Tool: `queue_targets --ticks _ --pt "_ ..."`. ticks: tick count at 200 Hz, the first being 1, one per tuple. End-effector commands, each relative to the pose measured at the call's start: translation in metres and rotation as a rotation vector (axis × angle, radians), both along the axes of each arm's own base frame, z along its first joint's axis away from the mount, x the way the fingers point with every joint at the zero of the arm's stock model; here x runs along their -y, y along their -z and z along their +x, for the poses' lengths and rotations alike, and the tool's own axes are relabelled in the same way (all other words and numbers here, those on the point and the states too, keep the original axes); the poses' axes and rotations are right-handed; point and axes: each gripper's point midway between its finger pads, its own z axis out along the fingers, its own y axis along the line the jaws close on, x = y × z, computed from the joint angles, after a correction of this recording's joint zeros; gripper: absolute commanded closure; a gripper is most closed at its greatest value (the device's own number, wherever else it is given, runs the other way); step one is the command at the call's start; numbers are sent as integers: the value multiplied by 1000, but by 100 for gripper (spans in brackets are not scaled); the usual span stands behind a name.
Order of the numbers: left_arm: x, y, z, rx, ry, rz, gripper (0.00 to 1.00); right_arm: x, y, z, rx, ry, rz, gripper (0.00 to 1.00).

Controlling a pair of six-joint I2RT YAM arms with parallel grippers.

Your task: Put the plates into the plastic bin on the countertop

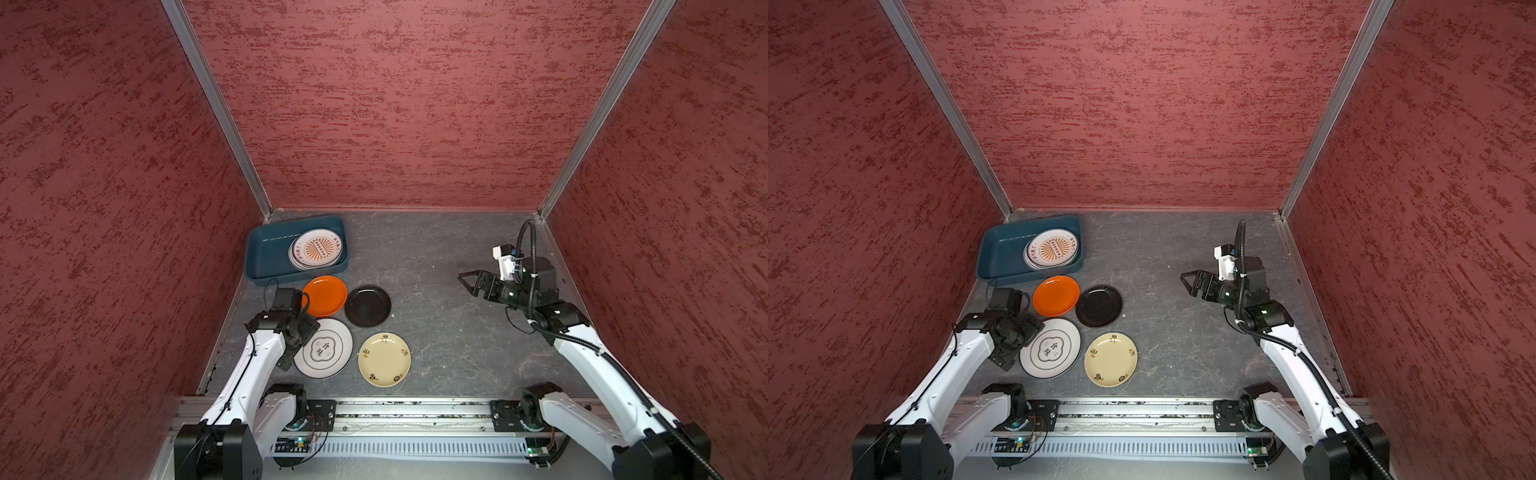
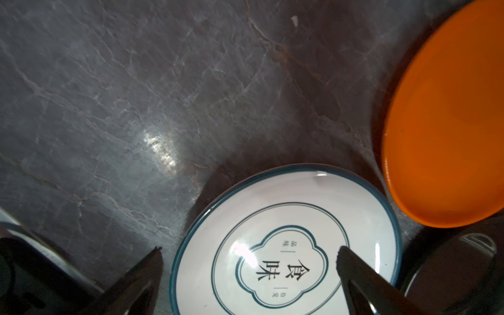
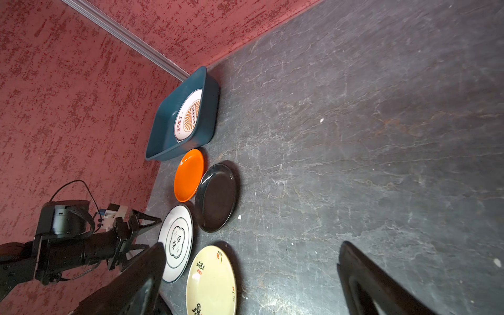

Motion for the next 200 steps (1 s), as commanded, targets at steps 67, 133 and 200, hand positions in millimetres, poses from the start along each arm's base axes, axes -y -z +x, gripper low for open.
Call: queue_targets --ticks 67,133,200 --pt "25 31 12 66 26 -168 1 10 -15 8 42 -5 -6 1" --pt "45 45 17 135 75 -268 0 12 -14 11 26 7 20 1" --pt "62 38 25 240 210 -322 3 12 -14 15 16 20 49 1"
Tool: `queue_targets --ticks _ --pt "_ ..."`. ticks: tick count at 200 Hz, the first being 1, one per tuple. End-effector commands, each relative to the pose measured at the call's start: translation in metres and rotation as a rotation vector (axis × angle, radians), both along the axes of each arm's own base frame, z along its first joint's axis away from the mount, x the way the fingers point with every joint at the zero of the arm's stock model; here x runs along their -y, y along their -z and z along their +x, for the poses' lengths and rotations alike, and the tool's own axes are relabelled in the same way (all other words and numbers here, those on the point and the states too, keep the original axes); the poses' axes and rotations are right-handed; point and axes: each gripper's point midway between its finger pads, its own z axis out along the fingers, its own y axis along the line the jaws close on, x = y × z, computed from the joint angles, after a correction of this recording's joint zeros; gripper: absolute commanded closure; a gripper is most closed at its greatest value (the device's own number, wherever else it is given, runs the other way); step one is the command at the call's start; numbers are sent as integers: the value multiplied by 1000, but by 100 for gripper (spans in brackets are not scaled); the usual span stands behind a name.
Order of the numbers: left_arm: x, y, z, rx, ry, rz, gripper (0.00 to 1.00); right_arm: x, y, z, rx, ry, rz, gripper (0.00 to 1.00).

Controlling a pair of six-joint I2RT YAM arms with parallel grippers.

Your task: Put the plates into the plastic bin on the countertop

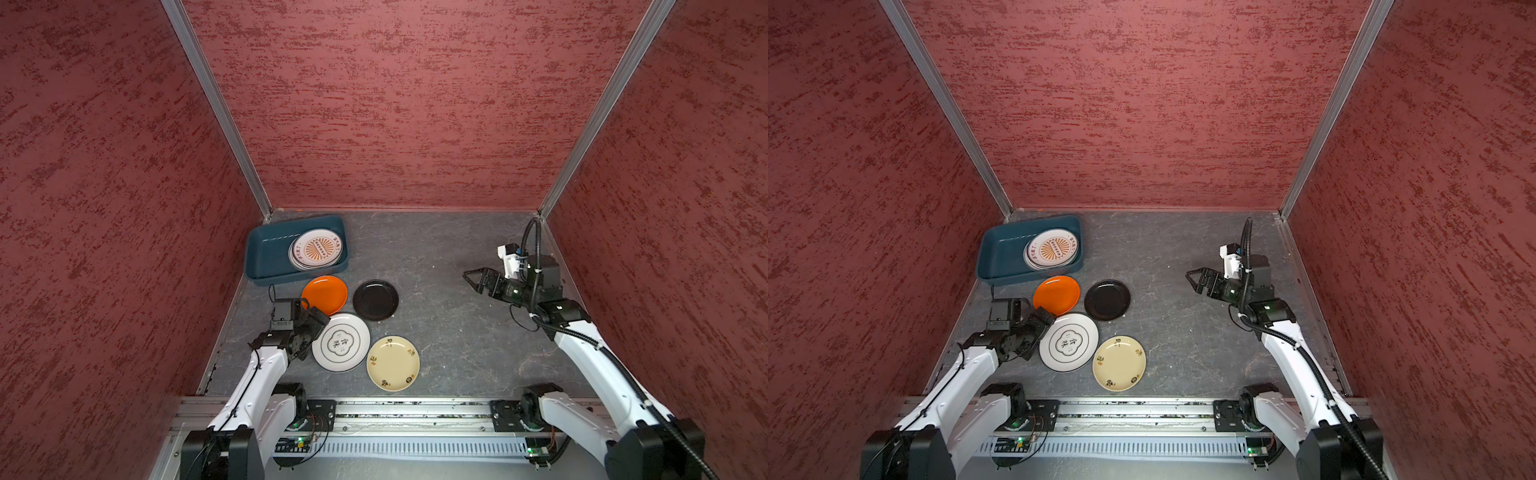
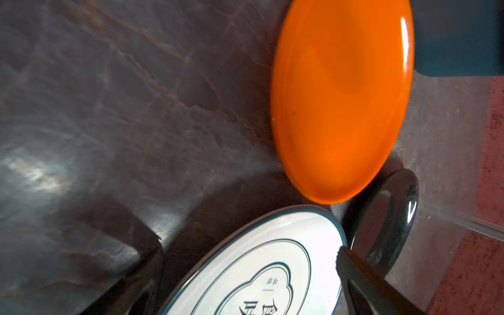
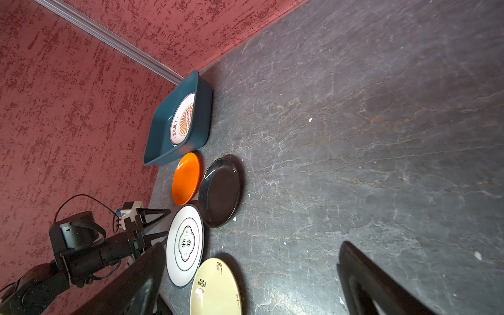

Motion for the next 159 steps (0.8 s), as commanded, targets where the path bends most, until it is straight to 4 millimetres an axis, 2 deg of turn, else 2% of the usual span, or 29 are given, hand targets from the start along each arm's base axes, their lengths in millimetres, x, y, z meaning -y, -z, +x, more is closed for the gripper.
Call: queue_targets --ticks 1,66,120,159 --pt "16 24 -28 -96 91 -49 3 -1 -21 7 57 -1 23 1" --pt "28 29 -37 -87 161 -66 19 -1 -13 12 35 -1 35 1" --pt "43 27 -39 -84 284 23 24 -1 -4 20 2 -7 36 1" --pt "48 32 -39 -105 308 48 27 -1 -1 22 -21 -9 46 1"
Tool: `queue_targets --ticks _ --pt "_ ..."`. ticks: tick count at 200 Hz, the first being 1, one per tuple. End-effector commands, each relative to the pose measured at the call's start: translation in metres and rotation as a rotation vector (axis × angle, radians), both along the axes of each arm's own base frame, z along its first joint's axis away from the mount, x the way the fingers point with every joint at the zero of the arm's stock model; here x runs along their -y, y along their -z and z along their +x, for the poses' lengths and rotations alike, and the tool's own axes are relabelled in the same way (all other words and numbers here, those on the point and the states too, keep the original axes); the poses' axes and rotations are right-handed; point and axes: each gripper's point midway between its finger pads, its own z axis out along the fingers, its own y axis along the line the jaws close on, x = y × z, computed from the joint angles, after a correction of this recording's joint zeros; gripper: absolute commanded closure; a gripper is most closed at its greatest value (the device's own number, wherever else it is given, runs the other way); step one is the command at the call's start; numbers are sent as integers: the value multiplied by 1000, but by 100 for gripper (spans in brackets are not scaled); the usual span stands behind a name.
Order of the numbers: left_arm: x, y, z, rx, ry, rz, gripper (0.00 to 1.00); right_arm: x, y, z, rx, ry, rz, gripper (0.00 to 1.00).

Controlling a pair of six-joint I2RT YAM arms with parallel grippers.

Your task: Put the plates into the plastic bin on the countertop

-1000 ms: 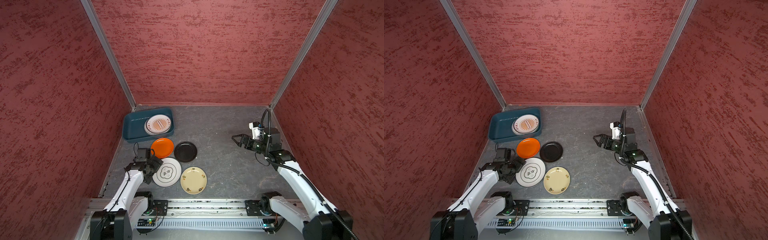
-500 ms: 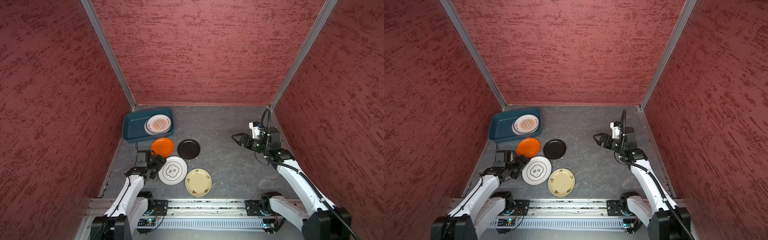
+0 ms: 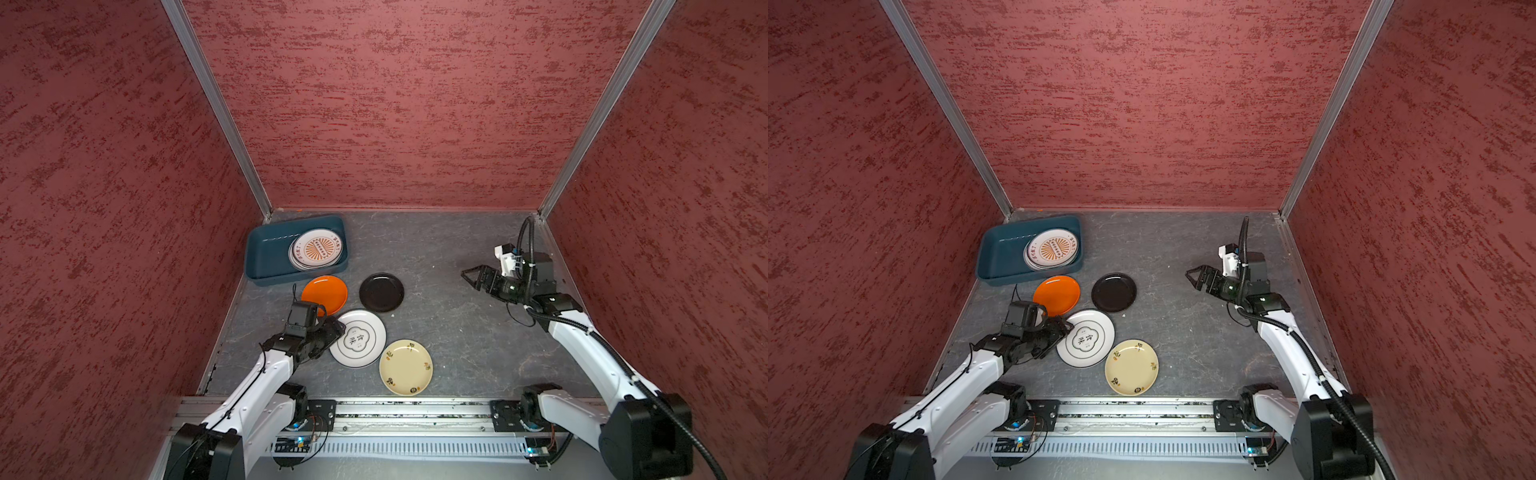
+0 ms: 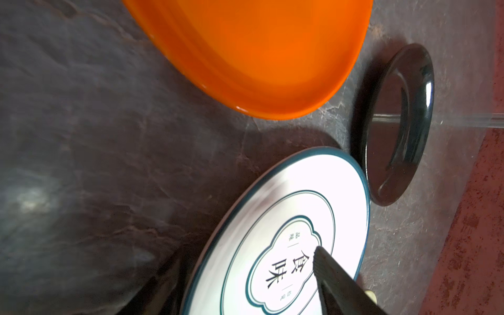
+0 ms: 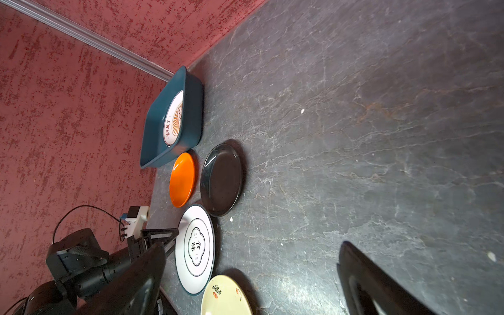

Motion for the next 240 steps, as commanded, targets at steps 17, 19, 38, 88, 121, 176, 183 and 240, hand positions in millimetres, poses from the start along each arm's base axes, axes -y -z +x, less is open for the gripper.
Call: queue_targets --ticks 17,19,38,88,121,176,183,240 --pt "-2 29 -26 -128 2 46 33 0 -26 9 75 -8 18 1" --pt "-2 30 -26 -126 1 45 34 1 -27 10 76 -7 18 1" --pt "0 29 -24 -121 1 41 36 2 -27 11 78 -4 16 1" --pt "7 34 -25 -112 2 21 45 5 -24 12 69 8 12 1" --pt "5 40 -26 -132 -10 48 46 8 -20 15 61 23 16 1" --pt "14 42 -18 -105 -1 53 55 11 -17 15 56 28 27 1" --pt "15 42 -17 -101 -1 54 57 11 -18 16 57 29 27 1" --pt "21 40 -11 -68 27 53 65 12 -15 17 49 31 39 1"
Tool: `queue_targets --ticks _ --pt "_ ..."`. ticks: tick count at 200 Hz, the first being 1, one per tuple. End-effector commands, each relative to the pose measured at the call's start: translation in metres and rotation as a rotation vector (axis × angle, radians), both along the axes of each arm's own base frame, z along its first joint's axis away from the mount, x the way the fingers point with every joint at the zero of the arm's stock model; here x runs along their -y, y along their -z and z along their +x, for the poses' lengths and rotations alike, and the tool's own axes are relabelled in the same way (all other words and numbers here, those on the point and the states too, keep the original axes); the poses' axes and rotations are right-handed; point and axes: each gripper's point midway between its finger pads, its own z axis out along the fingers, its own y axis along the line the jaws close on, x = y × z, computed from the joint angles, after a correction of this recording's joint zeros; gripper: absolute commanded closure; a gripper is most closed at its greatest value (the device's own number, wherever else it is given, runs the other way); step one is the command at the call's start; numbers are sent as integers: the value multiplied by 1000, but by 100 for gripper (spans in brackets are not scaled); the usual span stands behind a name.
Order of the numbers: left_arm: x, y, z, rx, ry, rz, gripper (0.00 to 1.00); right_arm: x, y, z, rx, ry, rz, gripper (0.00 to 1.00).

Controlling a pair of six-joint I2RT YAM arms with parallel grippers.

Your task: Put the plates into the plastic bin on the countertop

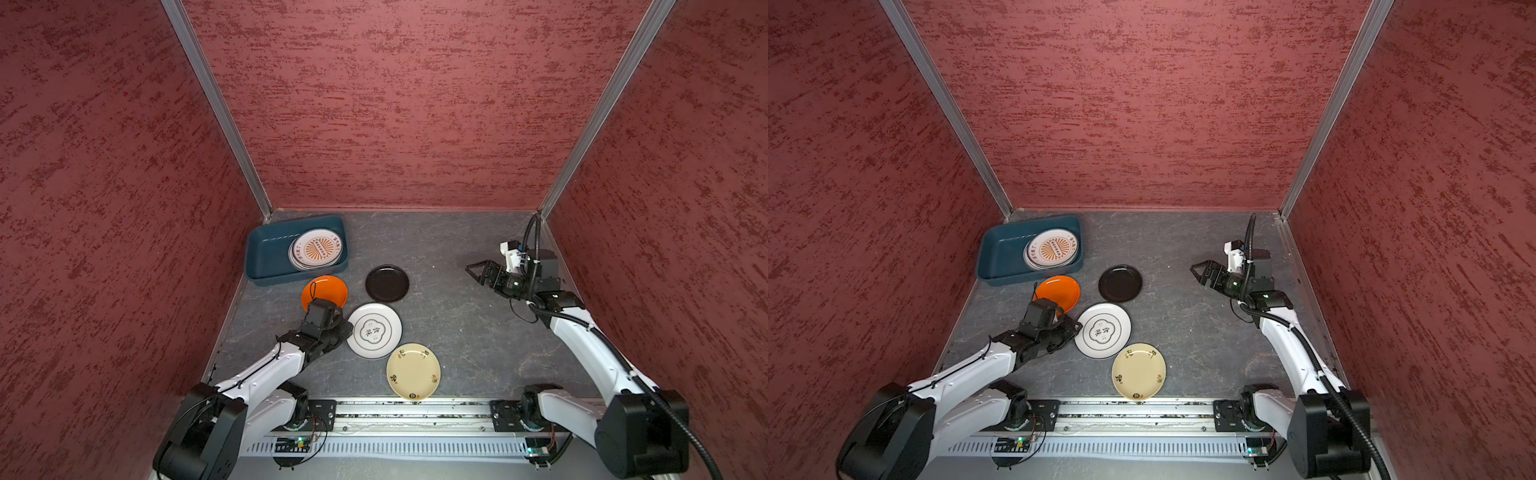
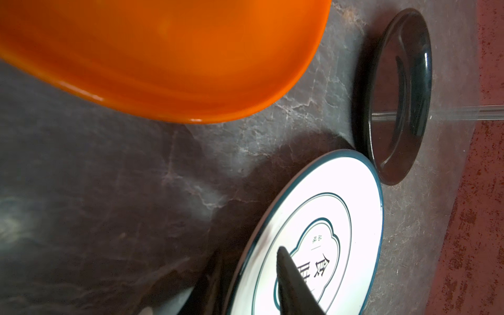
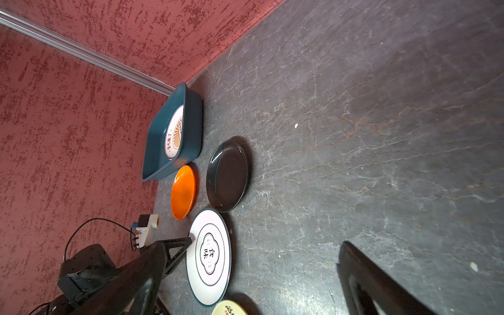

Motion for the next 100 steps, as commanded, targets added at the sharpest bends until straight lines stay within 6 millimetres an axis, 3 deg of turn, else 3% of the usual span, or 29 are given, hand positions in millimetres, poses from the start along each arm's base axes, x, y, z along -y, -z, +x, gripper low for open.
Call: queue_targets --ticks 1,34,100 --pt "-11 30 -30 -133 7 66 65 -1 -7 4 28 -11 19 1" --pt "-12 37 -32 -157 4 76 80 0 -7 4 28 -8 24 1" --pt "-12 43 -30 -191 10 91 86 3 -8 2 30 3 26 1"
